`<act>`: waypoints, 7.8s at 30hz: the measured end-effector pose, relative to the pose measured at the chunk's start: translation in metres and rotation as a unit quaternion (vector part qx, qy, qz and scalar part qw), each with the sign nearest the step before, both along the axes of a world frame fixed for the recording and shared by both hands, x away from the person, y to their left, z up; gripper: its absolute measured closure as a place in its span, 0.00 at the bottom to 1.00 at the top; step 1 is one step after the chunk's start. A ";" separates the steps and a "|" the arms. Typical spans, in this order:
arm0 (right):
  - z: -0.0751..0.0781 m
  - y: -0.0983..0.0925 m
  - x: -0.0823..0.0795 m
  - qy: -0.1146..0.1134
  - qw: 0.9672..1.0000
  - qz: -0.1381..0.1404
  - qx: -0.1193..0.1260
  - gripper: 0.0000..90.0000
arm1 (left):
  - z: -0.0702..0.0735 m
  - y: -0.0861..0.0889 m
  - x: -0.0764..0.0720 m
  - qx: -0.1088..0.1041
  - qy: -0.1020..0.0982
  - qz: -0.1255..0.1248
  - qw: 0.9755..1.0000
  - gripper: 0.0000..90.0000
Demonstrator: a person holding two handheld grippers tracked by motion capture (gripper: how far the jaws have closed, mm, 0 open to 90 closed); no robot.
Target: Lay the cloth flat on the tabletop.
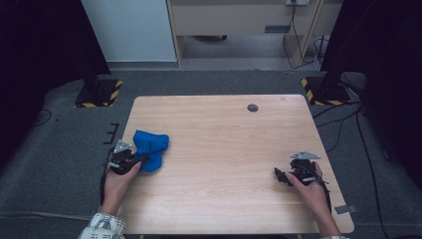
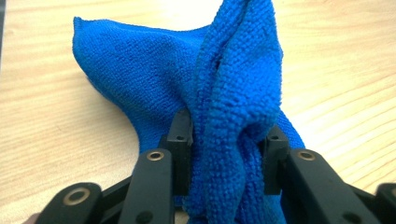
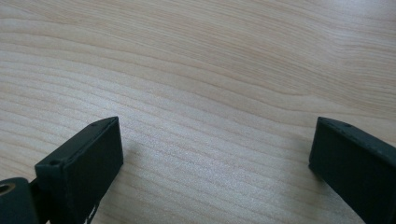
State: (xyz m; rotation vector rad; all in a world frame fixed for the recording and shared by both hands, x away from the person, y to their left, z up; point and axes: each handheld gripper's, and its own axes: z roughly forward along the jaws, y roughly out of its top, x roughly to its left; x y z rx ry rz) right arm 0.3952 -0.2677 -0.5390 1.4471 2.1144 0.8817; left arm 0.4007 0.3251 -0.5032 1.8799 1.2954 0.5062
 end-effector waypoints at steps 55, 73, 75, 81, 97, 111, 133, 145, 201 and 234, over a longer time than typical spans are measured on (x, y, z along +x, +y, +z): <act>0.000 0.000 0.000 -0.001 1.000 0.002 -0.001 0.03 | 0.029 -0.084 -0.011 0.002 -0.051 -0.093 0.994 0.72; 0.000 0.001 0.000 -0.001 1.000 0.001 0.000 0.03 | 0.037 -0.140 0.000 -0.001 -0.050 -0.147 0.988 0.72; 0.000 0.000 0.000 -0.001 1.000 0.004 -0.001 0.03 | 0.036 -0.152 0.001 0.002 -0.048 -0.157 0.986 0.72; 0.000 0.000 0.000 -0.001 1.000 0.005 -0.001 0.03 | 0.035 -0.179 0.004 0.005 -0.046 -0.177 0.983 0.72; 0.000 0.001 0.000 -0.002 1.000 0.005 0.000 0.03 | 0.001 -0.247 0.018 0.027 -0.002 -0.218 0.976 0.72; 0.012 0.013 -0.008 -0.035 0.999 0.040 0.005 0.08 | -0.007 -0.249 0.021 0.015 -0.021 -0.191 0.981 0.22; 0.032 0.118 -0.045 -0.078 0.964 0.251 0.026 0.70 | 0.016 -0.187 -0.035 0.025 -0.041 -0.156 0.987 0.44; 0.017 0.159 -0.044 -0.080 0.958 0.274 -0.023 0.69 | -0.001 -0.208 -0.032 0.055 -0.033 -0.189 0.980 0.43; 0.028 0.144 0.060 -0.016 0.980 0.200 -0.001 0.96 | -0.013 -0.192 0.049 0.052 0.056 -0.183 0.980 0.95; 0.032 0.149 -0.008 -0.026 0.978 0.197 0.055 0.51 | -0.001 -0.201 -0.001 0.023 -0.052 -0.198 0.978 0.48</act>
